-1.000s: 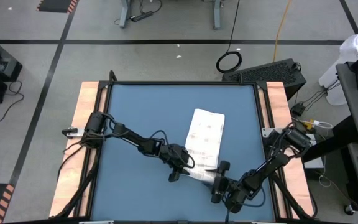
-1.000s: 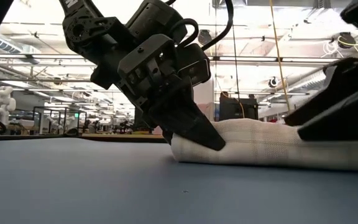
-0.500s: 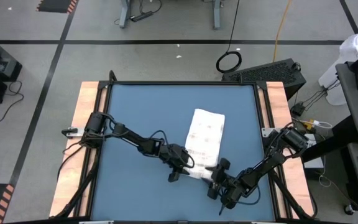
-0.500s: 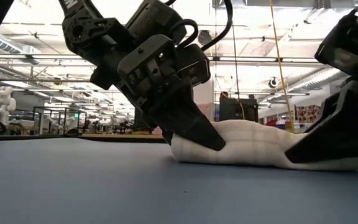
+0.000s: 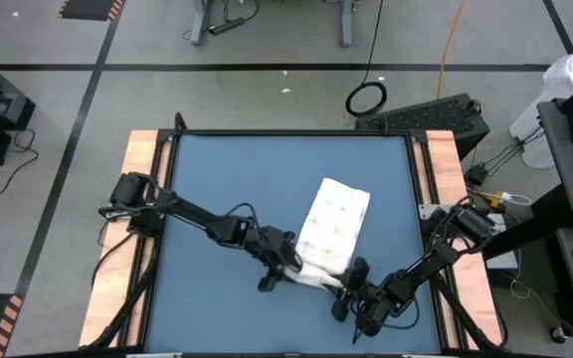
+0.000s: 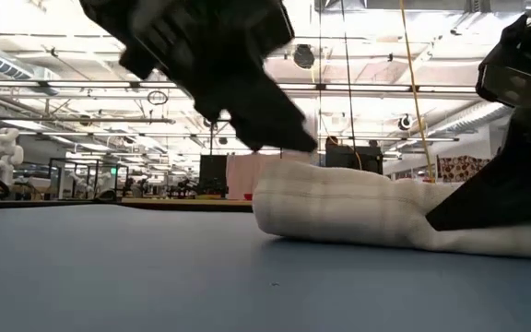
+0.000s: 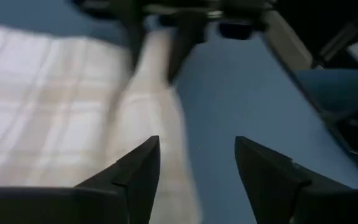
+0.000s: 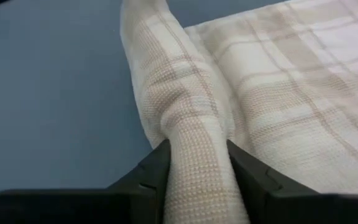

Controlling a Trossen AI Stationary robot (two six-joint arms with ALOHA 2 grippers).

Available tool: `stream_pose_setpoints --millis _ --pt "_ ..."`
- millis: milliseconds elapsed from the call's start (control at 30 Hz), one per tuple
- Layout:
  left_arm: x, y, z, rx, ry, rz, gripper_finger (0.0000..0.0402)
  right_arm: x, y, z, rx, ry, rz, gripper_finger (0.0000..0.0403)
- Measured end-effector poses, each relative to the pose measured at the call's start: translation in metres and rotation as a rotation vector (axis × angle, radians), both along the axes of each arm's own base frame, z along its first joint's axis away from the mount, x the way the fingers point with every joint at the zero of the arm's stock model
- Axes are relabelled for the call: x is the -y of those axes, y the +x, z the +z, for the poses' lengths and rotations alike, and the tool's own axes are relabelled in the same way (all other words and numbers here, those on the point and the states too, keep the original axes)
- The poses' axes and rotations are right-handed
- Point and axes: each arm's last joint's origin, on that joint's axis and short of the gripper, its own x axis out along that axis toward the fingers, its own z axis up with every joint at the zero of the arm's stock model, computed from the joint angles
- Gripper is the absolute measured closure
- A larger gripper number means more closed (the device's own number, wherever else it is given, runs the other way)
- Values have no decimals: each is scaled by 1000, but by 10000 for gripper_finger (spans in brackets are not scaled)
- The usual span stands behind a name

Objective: Roll towel
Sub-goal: Roll the white towel

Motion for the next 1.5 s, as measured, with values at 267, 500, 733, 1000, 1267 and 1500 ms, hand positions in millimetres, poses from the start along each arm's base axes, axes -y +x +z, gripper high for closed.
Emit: stream_pose_setpoints --millis 267,500,733,1000,1267,1500 --pt "59 -17 -7 130 335 -64 187 -3 0 1 64 142 -77 303" --pt "86 -24 -14 254 591 120 121 -7 0 2 72 181 -51 303" --pt "83 -20 -22 235 561 93 15 -8 0 2 75 192 -58 303" --pt "72 -12 -39 219 639 35 39 -9 1 3 86 206 -51 303" --pt "57 -6 -40 194 597 -10 104 -10 2 4 82 222 -31 303" --pt "52 -4 -41 181 563 -36 187 -9 4 5 86 230 -33 303"
